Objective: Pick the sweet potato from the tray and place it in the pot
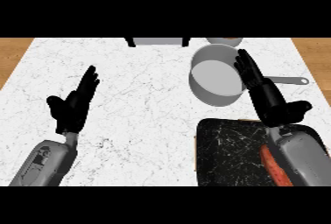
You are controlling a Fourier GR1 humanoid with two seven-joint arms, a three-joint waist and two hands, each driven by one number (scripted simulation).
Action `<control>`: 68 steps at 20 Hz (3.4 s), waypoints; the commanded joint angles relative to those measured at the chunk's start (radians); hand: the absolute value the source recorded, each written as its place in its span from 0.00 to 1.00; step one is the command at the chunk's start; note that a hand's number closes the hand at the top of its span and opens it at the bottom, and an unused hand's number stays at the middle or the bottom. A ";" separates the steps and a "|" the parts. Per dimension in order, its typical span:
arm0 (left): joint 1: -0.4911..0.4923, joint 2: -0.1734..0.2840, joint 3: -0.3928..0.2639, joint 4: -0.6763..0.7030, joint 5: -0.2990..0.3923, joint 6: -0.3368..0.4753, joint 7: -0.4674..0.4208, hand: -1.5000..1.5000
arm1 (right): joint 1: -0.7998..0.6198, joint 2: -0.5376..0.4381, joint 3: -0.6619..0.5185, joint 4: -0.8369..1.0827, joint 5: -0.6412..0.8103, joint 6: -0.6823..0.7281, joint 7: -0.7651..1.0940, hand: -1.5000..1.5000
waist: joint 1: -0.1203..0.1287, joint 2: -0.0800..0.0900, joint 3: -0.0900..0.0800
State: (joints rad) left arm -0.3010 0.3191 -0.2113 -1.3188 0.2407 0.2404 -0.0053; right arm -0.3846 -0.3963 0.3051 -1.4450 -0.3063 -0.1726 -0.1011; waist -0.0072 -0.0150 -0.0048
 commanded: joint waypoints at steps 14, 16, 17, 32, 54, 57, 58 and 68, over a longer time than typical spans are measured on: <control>0.340 0.221 0.096 -0.118 -0.057 0.042 0.040 0.50 | 0.738 -0.396 -0.295 -0.030 0.144 -0.157 -0.398 0.00 | -0.038 -0.002 0.005; 0.333 0.181 0.069 -0.156 -0.085 0.056 0.063 0.50 | 0.797 -0.400 -0.330 -0.043 0.121 -0.086 -0.447 0.00 | -0.013 0.009 0.005; 0.312 0.187 0.083 -0.151 -0.089 0.047 0.072 0.50 | 0.814 -0.445 -0.361 -0.058 0.120 -0.048 -0.422 0.00 | -0.010 0.011 0.005; 0.303 0.182 0.072 -0.168 -0.120 0.012 0.099 0.50 | 0.697 -0.810 -0.203 -0.365 0.219 0.268 0.279 0.00 | 0.037 0.022 0.003; 0.316 0.091 0.144 -0.168 -0.212 -0.010 0.089 0.50 | 0.242 -0.451 0.053 -0.220 0.397 0.696 0.758 0.00 | 0.012 0.016 0.005; 0.322 0.104 0.179 -0.206 -0.190 -0.053 0.134 0.50 | 0.298 -0.419 0.048 -0.338 0.404 0.724 0.844 0.00 | 0.006 0.014 0.005; 0.330 0.130 0.206 -0.231 -0.176 -0.083 0.149 0.50 | 0.278 -0.379 0.053 -0.207 0.483 0.710 0.738 0.00 | 0.011 0.015 0.005; 0.337 0.059 0.223 -0.185 -0.247 -0.115 0.109 0.50 | 0.343 -0.319 -0.014 -0.170 0.620 0.766 0.698 0.00 | 0.004 0.014 0.005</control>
State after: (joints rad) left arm 0.0391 0.4091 0.0183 -1.5245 0.0263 0.1307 0.1146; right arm -0.1070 -0.6888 0.3345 -1.6091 0.2684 0.5785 0.6607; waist 0.0025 -0.0001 0.0003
